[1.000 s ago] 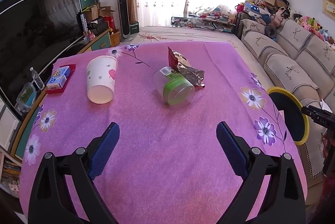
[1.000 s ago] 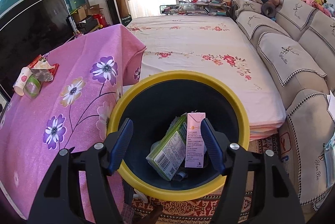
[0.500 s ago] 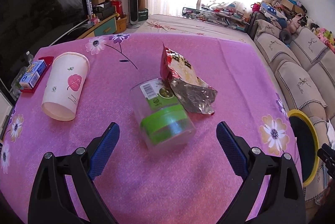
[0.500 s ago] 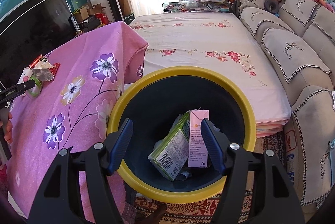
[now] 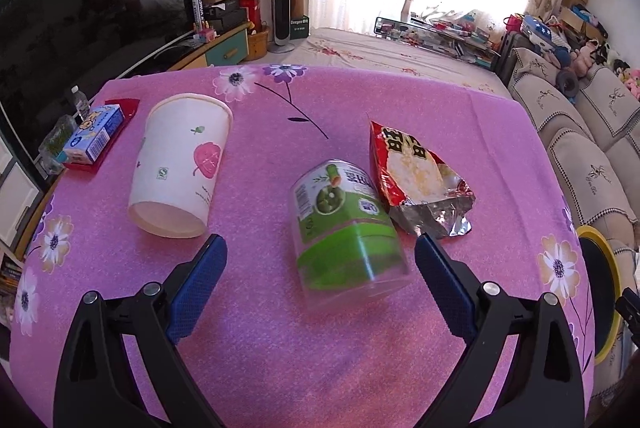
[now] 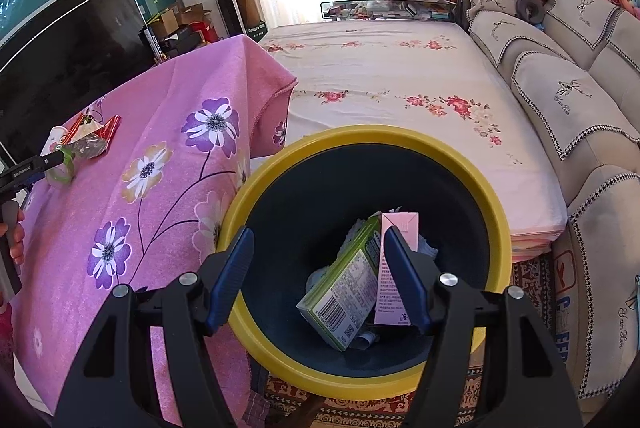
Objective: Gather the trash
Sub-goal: 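Grasp the green-lidded clear jar with the left gripper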
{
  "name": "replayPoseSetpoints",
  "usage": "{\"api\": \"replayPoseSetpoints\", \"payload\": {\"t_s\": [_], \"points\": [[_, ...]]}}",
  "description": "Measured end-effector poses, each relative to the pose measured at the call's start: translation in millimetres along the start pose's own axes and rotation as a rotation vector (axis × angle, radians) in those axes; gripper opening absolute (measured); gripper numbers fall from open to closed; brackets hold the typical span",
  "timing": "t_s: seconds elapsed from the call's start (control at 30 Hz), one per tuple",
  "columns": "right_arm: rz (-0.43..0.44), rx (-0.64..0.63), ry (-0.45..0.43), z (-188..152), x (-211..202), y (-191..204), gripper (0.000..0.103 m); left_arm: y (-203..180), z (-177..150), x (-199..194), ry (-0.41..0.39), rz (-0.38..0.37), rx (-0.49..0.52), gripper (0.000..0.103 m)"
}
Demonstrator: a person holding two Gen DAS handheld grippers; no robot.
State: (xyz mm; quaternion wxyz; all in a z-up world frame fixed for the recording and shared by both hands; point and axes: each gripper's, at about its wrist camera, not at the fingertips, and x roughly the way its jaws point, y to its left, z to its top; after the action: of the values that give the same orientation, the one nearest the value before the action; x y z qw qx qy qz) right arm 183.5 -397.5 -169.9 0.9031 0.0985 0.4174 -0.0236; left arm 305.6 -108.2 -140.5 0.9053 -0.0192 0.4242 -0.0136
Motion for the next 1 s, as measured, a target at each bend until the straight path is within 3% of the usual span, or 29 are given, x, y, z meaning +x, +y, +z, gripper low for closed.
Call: {"api": "replayPoseSetpoints", "payload": {"t_s": [0.33, 0.7, 0.87, 1.0], "points": [[0.005, -0.011, -0.006, 2, -5, 3, 0.065, 0, -9, 9, 0.003, 0.046, 0.040, 0.093], [0.018, -0.016, 0.006, -1, 1, 5, 0.066, 17, -11, 12, 0.026, 0.031, 0.027, 0.070], [0.019, -0.014, 0.007, -2, 0, 4, 0.066, 13, -14, 16, 0.040, 0.011, 0.045, 0.050], [0.019, -0.013, 0.008, -2, 0, 4, 0.066, 12, -17, 14, 0.029, 0.010, 0.048, 0.050]]}}
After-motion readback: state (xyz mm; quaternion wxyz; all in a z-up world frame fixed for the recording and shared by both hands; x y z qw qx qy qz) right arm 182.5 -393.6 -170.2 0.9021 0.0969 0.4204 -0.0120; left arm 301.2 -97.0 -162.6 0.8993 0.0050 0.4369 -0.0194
